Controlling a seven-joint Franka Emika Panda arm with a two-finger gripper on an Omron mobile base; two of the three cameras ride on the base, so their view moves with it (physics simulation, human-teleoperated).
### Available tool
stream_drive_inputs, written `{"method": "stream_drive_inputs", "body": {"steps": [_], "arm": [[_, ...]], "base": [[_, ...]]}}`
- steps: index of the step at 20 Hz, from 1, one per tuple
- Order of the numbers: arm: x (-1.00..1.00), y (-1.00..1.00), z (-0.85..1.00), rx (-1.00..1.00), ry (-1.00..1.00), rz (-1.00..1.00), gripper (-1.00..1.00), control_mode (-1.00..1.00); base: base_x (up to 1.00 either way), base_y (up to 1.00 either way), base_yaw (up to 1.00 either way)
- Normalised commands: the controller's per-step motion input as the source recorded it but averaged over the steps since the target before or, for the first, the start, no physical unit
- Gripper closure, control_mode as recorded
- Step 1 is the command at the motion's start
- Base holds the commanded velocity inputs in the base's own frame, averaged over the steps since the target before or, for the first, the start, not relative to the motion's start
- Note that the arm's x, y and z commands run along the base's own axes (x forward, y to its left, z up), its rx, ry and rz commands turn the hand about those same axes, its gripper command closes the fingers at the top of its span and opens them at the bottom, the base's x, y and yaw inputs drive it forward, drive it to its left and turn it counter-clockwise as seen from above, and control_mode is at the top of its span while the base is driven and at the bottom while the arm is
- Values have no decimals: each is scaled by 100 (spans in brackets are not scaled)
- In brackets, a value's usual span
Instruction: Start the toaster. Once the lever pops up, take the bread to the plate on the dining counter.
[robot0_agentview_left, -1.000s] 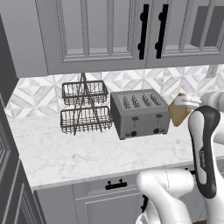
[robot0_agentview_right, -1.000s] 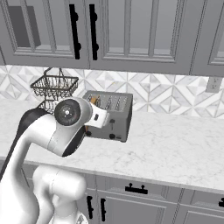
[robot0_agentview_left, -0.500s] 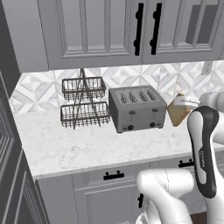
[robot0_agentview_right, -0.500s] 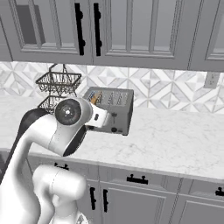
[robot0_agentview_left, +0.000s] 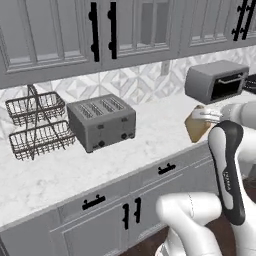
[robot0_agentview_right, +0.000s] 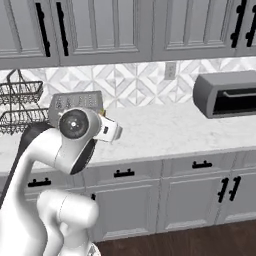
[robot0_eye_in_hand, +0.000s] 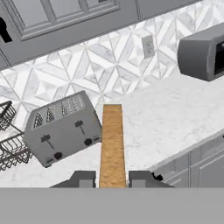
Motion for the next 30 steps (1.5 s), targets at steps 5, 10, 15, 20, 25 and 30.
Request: {"method": "stream_drive_inputs", "body": {"steps": [5,10,15,20,25,30], "arm": [[0,0,0,0,0,0,100,100],[0,0,0,0,0,0,100,100],[0,0,0,0,0,0,100,100],[0,0,0,0,0,0,100,100],[0,0,0,0,0,0,100,100],[0,0,0,0,0,0,100,100]], "base": [[0,16,-96],[0,10,-96],[0,15,-98],[0,17,-99],[27,7,-86],[97,1,-48]]}}
